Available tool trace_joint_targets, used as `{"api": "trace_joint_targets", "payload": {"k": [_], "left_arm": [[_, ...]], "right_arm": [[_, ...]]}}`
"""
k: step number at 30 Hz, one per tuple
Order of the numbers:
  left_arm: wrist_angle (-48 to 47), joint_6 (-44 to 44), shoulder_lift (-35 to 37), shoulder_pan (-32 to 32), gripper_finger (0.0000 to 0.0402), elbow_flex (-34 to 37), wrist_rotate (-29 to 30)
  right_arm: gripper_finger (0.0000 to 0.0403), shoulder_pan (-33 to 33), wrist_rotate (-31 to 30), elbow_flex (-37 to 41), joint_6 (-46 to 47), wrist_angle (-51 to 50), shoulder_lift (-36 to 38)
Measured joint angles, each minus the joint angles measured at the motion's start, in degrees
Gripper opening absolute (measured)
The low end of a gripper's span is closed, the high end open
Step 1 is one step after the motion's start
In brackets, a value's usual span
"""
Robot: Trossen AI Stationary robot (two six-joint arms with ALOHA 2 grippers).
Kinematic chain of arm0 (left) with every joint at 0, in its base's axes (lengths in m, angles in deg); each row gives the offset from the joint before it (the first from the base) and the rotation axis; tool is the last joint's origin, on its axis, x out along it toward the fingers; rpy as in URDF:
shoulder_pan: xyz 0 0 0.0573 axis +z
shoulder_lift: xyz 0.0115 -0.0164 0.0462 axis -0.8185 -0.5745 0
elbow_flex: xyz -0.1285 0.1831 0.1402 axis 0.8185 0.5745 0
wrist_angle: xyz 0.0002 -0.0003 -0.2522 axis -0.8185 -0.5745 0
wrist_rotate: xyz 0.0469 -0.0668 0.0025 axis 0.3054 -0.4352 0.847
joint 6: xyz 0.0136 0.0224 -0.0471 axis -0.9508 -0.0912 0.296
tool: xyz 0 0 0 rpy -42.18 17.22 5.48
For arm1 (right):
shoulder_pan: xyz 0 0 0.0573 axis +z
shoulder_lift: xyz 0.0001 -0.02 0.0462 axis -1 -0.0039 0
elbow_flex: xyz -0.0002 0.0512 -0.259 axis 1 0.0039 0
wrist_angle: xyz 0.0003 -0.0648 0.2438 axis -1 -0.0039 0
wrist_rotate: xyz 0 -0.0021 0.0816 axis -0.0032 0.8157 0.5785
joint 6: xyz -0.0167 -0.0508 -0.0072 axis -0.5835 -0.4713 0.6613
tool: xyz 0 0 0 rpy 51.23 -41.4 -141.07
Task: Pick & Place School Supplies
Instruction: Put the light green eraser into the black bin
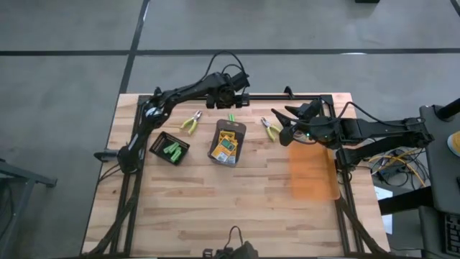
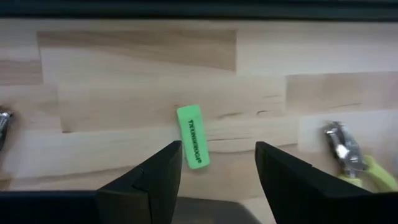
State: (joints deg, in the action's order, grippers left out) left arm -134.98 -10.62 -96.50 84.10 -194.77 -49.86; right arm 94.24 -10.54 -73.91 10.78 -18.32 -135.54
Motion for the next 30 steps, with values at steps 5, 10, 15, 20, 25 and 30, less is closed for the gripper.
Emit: {"api": "trace_joint_targets", "payload": {"k": [5,10,15,20,25,30], "left_arm": [[4.5,0.3,0.0,0.0,0.0209,4.2,-0.3],[6.0,2.7,0.0,0.0,0.0209,8.4,-1.3],[9.5,3.7,0.0,0.0,0.0209,11.9,-2.8],[13.0,4.8,0.0,0.0,0.0209,14.1,-4.2],[13.2,5.2,0.1,0.0,0.0209,14.8,-4.1],[13.3,5.2,0.1,-0.1,0.0209,14.8,-4.0]], "right_arm": [[0.0224,0.0,0.0,0.0,0.0,0.0,0.0],[0.0224,0.0,0.0,0.0,0.0,0.0,0.0],[0.0224,0.0,0.0,0.0,0.0,0.0,0.0],[0.0224,0.0,0.0,0.0,0.0,0.0,0.0],[0.0224,0.0,0.0,0.0,0.0,0.0,0.0],[0.0224,0.0,0.0,0.0,0.0,0.0,0.0]]}}
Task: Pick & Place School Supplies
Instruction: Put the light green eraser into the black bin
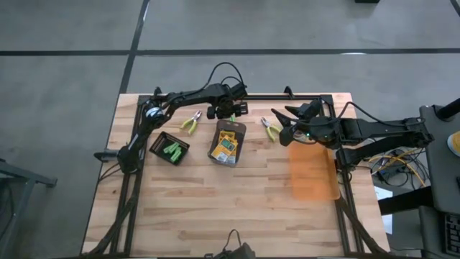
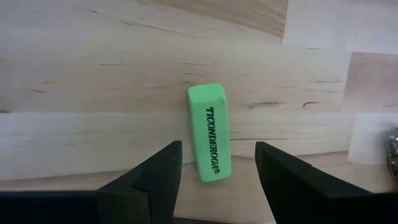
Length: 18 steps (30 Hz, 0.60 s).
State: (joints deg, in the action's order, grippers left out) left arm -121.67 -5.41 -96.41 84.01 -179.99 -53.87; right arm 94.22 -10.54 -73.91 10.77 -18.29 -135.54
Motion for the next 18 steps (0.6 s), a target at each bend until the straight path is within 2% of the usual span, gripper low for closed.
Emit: {"api": "trace_joint_targets", "payload": {"k": [18], "left_arm": [[4.8,1.0,0.2,0.0,0.0209,5.5,-0.2]], "right_arm": [[0.0224,0.0,0.0,0.0,0.0,0.0,0.0]]}}
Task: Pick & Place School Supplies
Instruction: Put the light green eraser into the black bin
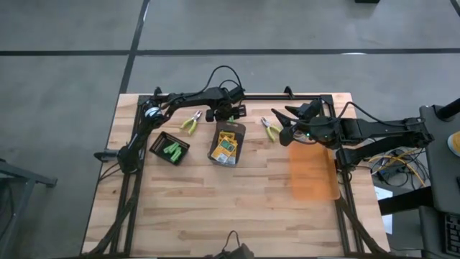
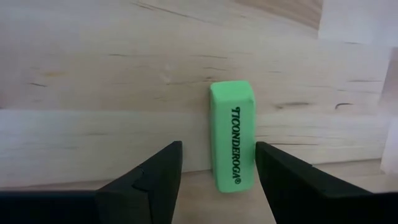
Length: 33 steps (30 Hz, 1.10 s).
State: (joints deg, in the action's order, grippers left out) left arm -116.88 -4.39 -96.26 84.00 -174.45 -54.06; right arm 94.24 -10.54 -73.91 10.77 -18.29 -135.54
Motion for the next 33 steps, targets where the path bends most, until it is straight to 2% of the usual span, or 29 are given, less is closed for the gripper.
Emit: {"api": "trace_joint_targets", "payload": {"k": [11,33], "left_arm": [[4.8,-1.0,-0.1,0.0,0.0208,0.0,-0.5],[-1.7,-2.3,0.1,-0.2,0.0209,0.7,0.4]], "right_arm": [[0.0224,0.0,0.0,0.0,0.0,0.0,0.0],[0.0224,0.0,0.0,0.0,0.0,0.0,0.0]]}}
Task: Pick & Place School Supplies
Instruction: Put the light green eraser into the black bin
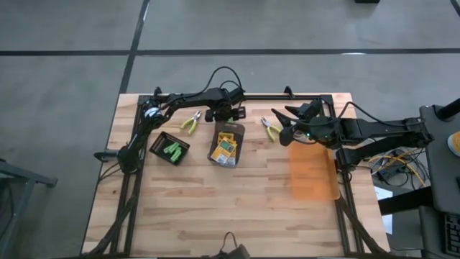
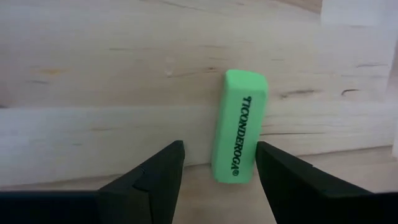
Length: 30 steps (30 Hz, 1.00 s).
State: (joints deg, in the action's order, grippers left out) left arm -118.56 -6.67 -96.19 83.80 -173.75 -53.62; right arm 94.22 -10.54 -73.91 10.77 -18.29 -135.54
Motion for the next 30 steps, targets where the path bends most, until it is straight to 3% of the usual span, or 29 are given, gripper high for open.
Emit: {"api": "trace_joint_targets", "payload": {"k": [16,24,30], "left_arm": [[-7.9,0.3,0.2,1.1,0.0209,0.0,1.3],[-7.8,2.6,1.8,1.7,0.0209,-1.7,10.9],[-7.2,4.4,2.0,2.3,0.0209,-1.9,10.4]], "right_arm": [[0.0224,0.0,0.0,0.0,0.0,0.0,0.0],[0.0224,0.0,0.0,0.0,0.0,0.0,0.0],[0.0224,0.0,0.0,0.0,0.0,0.0,0.0]]}}
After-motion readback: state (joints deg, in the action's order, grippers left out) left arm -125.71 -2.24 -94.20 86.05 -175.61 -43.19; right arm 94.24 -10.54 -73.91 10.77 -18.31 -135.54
